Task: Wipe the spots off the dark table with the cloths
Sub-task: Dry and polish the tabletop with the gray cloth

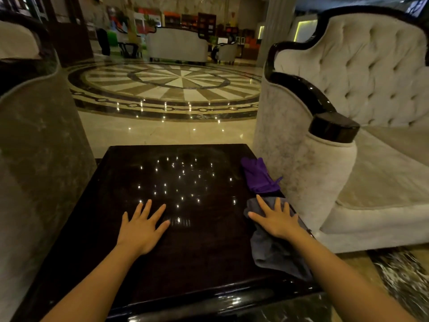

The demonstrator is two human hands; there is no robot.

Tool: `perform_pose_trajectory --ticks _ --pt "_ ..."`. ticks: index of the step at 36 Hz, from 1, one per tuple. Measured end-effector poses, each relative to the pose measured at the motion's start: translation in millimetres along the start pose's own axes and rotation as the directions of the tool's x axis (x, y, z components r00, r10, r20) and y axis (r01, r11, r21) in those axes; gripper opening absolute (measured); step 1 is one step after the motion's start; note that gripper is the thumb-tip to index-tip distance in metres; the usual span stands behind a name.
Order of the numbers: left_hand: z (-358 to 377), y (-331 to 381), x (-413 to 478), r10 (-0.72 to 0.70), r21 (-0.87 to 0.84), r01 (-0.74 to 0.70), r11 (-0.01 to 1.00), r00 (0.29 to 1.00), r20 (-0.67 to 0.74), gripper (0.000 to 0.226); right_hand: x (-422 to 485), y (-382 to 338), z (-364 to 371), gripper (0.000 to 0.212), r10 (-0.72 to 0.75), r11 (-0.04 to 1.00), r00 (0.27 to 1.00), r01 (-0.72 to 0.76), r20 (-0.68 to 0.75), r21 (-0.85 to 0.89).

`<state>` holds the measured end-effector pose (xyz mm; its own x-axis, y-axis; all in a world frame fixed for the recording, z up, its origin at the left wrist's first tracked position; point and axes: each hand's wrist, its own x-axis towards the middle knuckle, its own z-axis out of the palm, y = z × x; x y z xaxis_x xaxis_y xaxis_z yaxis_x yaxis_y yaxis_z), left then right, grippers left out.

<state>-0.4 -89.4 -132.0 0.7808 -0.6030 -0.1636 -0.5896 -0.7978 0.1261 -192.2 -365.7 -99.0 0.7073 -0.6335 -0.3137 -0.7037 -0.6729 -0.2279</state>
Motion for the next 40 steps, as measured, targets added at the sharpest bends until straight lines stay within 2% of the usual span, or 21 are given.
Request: perform_pose_trajectory --ticks 5,10,16,25,33,40 --pt "-1 0 -1 0.005 0.004 -0.005 1.0 1.0 -0.002 0.06 -9 -1 13 0.078 0.039 0.998 0.997 -0.035 -0.067 0.052" --pt "-3 1 -2 0.023 0.007 -0.023 1.0 1.0 -0.011 0.059 -7 -4 18 0.067 0.028 0.997 0.992 -0.018 -0.127 0.073" --pt "-4 2 -3 0.041 0.027 -0.041 0.999 0.999 -0.022 0.058 -6 -4 21 0.054 -0.063 0.996 0.98 0.074 -0.191 0.05" --pt "-5 1 -7 0.042 0.044 -0.039 0.998 0.998 -0.055 0.055 -17 -29 27 0.048 -0.238 0.969 0.96 0.244 -0.148 0.028" --pt "-9 -8 -22 0.021 0.058 -0.017 0.998 0.997 -0.073 0.055 -44 -75 47 0.047 -0.434 0.899 0.894 0.438 -0.108 0.016" --pt "-12 -27 -43 -0.038 0.072 0.045 0.996 0.995 -0.095 0.055 -88 -113 68 0.045 -0.612 0.788 0.788 0.615 -0.073 0.039"
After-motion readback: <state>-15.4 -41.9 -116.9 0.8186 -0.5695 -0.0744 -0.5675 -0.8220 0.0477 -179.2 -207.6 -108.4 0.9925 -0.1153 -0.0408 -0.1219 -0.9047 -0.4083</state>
